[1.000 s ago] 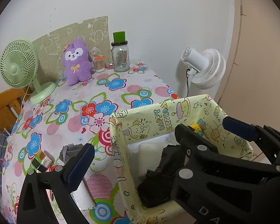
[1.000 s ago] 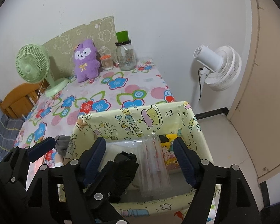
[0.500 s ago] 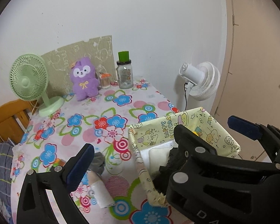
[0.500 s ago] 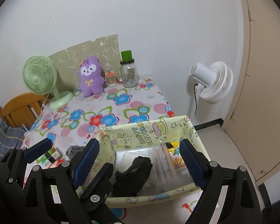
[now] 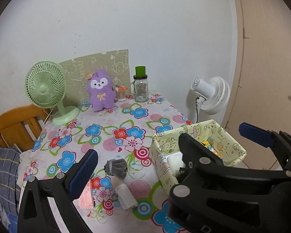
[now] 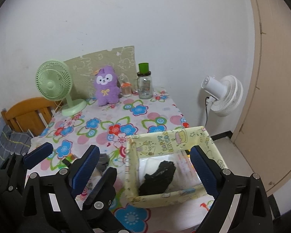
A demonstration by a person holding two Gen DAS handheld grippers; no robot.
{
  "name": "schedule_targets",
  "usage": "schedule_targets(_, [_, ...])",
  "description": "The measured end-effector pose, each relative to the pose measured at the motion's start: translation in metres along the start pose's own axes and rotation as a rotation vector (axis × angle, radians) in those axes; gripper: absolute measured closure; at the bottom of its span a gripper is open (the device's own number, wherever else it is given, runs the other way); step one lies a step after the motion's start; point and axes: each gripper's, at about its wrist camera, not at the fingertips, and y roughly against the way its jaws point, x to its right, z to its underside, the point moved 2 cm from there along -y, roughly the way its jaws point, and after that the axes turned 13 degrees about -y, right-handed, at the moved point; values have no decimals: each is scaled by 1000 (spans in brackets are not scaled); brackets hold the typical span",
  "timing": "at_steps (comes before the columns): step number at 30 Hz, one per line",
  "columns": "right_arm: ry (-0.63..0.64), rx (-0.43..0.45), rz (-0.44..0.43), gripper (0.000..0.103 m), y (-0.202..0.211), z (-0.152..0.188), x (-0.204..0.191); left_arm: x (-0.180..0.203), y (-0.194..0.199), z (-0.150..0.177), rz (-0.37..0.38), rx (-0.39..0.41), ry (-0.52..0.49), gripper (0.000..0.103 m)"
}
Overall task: Organize soft objects
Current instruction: 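Withdraw both tools from the bin toward the grey pouch and green tissue pack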
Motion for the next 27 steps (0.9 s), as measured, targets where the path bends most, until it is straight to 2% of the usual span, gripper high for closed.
schedule_targets(13, [47,37,-33,4,7,14,-42,-33,17,20,-37,19,27,0])
schedule_targets(27, [106,79,-10,4,-13,30,-87,-79,5,48,-97,-11,79,0])
